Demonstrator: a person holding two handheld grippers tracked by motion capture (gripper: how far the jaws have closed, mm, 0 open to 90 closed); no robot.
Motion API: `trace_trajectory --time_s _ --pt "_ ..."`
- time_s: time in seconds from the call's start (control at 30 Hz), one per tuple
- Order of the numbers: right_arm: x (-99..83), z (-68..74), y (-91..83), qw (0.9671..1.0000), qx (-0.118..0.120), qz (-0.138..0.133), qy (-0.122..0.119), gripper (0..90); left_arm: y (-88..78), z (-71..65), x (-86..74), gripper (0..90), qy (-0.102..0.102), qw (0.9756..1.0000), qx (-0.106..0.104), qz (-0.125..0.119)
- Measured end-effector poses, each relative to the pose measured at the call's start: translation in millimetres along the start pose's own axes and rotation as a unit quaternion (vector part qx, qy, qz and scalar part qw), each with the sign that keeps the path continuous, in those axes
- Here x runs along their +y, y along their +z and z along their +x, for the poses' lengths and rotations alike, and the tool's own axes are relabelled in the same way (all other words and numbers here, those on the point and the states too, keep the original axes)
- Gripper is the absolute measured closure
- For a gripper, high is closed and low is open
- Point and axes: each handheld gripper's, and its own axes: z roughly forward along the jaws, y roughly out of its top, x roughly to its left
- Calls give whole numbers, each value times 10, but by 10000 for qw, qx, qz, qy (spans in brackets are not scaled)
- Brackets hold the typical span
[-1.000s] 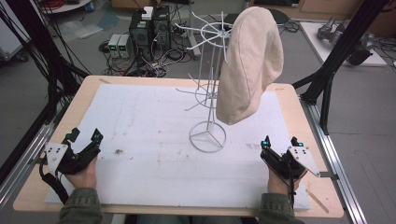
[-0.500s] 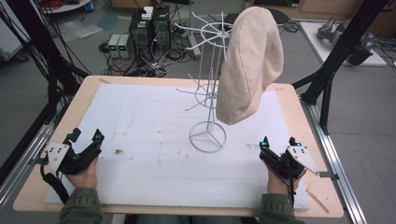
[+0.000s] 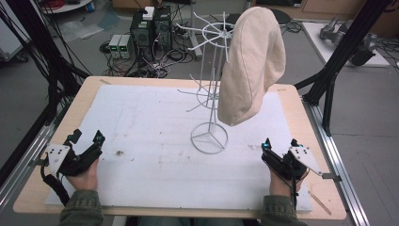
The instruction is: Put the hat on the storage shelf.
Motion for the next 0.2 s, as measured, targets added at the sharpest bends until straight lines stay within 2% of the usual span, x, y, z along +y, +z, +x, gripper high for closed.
trace_trajectory --time_s 0.2 --pt "1 -2 -4 10000 -12 -11 7 108 1 -1 1 256 -8 10000 1 -11"
